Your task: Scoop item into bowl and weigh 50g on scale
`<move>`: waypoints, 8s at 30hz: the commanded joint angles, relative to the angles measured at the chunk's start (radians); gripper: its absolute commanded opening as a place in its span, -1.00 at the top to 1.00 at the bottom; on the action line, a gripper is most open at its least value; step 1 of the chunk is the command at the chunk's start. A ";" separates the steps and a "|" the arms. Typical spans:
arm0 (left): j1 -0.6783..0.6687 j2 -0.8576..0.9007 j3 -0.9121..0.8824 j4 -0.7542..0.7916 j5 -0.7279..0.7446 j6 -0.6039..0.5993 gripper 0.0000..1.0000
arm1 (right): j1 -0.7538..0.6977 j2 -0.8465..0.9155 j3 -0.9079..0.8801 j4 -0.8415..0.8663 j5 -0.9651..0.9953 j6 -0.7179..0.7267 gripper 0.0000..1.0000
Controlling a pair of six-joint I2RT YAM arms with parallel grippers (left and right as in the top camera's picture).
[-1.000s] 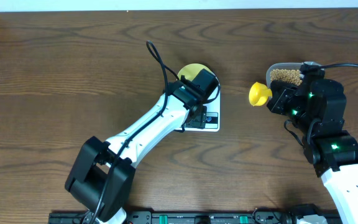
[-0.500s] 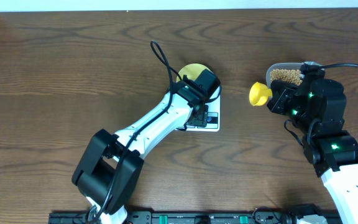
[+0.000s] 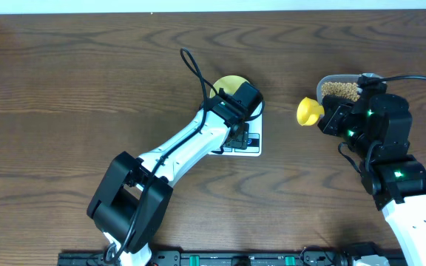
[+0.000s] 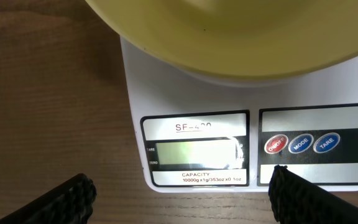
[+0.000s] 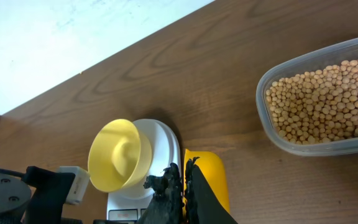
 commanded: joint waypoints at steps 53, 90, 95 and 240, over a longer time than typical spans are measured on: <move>-0.091 0.014 -0.127 0.169 -0.197 -0.080 -0.83 | -0.005 -0.006 0.011 0.000 0.009 0.003 0.98; -0.111 0.035 -0.146 0.219 -0.219 -0.039 -0.83 | -0.005 -0.006 0.011 -0.001 0.008 0.003 0.98; -0.111 0.038 -0.146 0.229 -0.219 -0.038 -0.82 | -0.005 -0.006 0.011 -0.001 0.008 0.004 0.98; -0.111 -0.380 -0.139 0.025 0.030 0.193 -0.82 | -0.005 -0.006 0.011 -0.072 0.039 -0.008 0.97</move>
